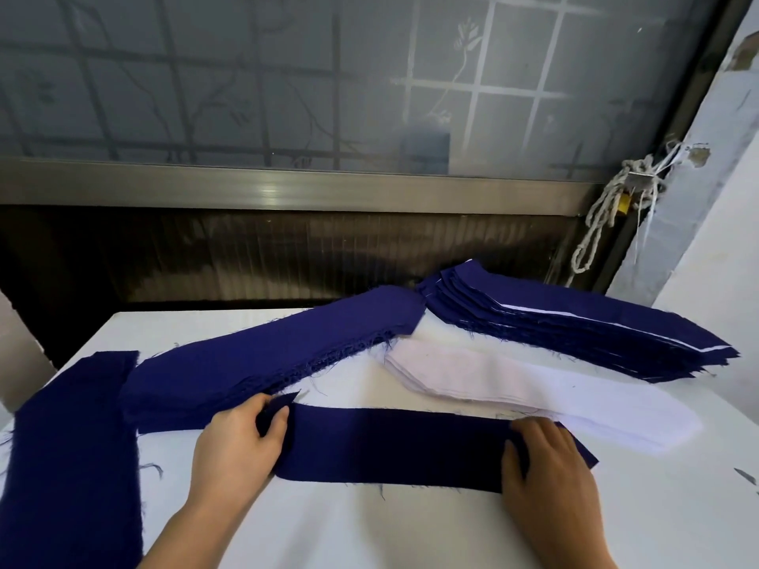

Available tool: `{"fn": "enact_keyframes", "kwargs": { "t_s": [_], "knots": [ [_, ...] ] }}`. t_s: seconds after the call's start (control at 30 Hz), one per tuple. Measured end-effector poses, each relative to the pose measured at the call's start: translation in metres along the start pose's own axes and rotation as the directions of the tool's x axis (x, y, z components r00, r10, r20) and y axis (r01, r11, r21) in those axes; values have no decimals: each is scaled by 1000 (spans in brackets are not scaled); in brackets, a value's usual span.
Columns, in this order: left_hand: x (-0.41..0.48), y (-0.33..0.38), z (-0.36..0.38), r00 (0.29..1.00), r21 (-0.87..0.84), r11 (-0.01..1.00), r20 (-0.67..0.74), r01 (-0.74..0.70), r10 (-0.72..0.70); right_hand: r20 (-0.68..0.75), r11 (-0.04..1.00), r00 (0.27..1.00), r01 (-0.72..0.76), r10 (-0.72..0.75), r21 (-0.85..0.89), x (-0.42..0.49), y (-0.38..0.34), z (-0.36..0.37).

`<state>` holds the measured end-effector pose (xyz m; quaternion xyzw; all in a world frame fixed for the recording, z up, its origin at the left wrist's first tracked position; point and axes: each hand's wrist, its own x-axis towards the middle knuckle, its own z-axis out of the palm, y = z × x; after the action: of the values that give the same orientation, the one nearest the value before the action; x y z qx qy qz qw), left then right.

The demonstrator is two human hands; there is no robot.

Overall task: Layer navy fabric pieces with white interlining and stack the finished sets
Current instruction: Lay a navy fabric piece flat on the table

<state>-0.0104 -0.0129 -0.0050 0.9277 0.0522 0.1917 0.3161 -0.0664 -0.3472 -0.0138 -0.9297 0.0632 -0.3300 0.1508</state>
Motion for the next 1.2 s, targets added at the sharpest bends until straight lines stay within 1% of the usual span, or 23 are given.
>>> {"fn": "enact_keyframes", "kwargs": {
  "t_s": [0.03,0.1,0.23,0.33,0.37,0.4,0.5,0.6,0.67,0.73,0.8,0.9,1.03,1.2],
  "knots": [
    [1,-1,0,1000,-9,1000,0,8,-8,52,999,999,-10,12,-35,0,0,1],
    [2,-2,0,1000,-36,999,0,24,-24,98,994,993,-63,72,-92,2,-1,2],
    [0,0,-1,998,-42,998,-52,37,-39,112,969,978,-155,178,-193,2,-5,0],
    [-1,1,-2,993,7,1000,-114,8,-7,115,950,964,-207,238,-233,3,-7,-3],
    [-1,2,-3,993,23,1000,-118,-10,13,109,951,966,-205,235,-231,4,-7,-3],
    [-2,2,-3,993,32,999,-113,-36,39,100,958,973,-181,207,-222,6,-7,-3],
    [-4,3,-1,987,42,987,-51,-154,156,97,986,994,-25,42,-163,17,-16,3],
    [-4,0,3,973,29,972,32,-231,230,168,994,982,97,-89,-41,45,-32,20],
    [-2,-3,4,969,27,971,77,-236,233,233,991,963,122,-133,64,70,-41,37],
    [-3,-5,5,966,43,969,97,-245,240,299,987,946,92,-129,133,95,-47,52],
    [-2,-7,7,963,54,966,107,-253,246,356,987,928,56,-108,153,111,-49,66],
    [0,-9,10,961,55,965,123,-255,247,403,989,907,82,-124,119,119,-47,81],
    [3,-8,12,960,66,968,162,-243,230,442,989,886,148,-142,21,124,-48,89],
    [3,-8,10,960,54,973,185,-223,209,465,992,877,124,-123,28,126,-48,87]
  ]
}}
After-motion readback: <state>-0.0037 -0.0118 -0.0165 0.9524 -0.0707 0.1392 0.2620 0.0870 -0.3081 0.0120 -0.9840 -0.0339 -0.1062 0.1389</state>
